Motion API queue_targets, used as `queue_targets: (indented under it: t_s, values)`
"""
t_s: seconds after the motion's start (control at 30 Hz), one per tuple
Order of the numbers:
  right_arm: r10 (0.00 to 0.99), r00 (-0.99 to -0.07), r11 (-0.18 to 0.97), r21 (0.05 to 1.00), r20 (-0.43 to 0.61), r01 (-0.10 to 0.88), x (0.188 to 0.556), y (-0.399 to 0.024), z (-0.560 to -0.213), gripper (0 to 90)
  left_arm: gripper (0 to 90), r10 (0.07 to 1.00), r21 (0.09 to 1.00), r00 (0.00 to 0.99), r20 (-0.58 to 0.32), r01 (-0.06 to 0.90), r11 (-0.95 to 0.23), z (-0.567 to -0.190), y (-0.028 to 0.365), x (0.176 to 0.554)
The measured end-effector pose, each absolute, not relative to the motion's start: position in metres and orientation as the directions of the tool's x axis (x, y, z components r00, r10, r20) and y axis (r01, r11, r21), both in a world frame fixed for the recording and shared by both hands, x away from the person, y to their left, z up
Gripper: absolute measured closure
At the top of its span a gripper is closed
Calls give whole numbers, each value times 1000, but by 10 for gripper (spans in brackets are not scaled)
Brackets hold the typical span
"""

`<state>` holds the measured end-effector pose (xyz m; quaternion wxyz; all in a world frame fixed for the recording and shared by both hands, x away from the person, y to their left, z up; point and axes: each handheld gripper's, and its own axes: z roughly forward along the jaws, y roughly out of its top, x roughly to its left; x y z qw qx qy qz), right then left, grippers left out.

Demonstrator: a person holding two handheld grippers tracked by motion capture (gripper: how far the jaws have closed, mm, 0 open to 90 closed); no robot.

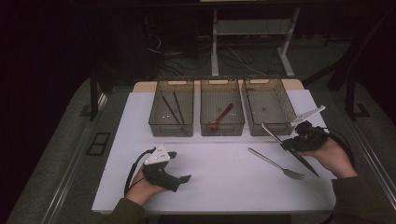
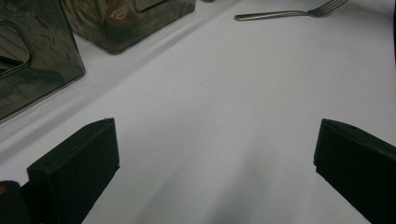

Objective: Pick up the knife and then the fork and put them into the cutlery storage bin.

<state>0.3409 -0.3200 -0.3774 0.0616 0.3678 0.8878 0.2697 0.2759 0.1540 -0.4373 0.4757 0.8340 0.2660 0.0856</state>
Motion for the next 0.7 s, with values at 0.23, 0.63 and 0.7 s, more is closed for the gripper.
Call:
queue_targets:
  t_s: [0.23,0.63,0.7]
  values:
    - [704,-703,532,577,105,620,342,-326,-375,786,0,526,839,843,-110,363,-406,-437,154,276]
    - [733,-671,438,677,112,591,352,-333,-362,786,0,529,839,841,-112,365,-404,-437,154,276]
    - [740,-664,424,690,110,587,356,-332,-359,785,0,530,840,841,-112,365,-402,-437,154,276]
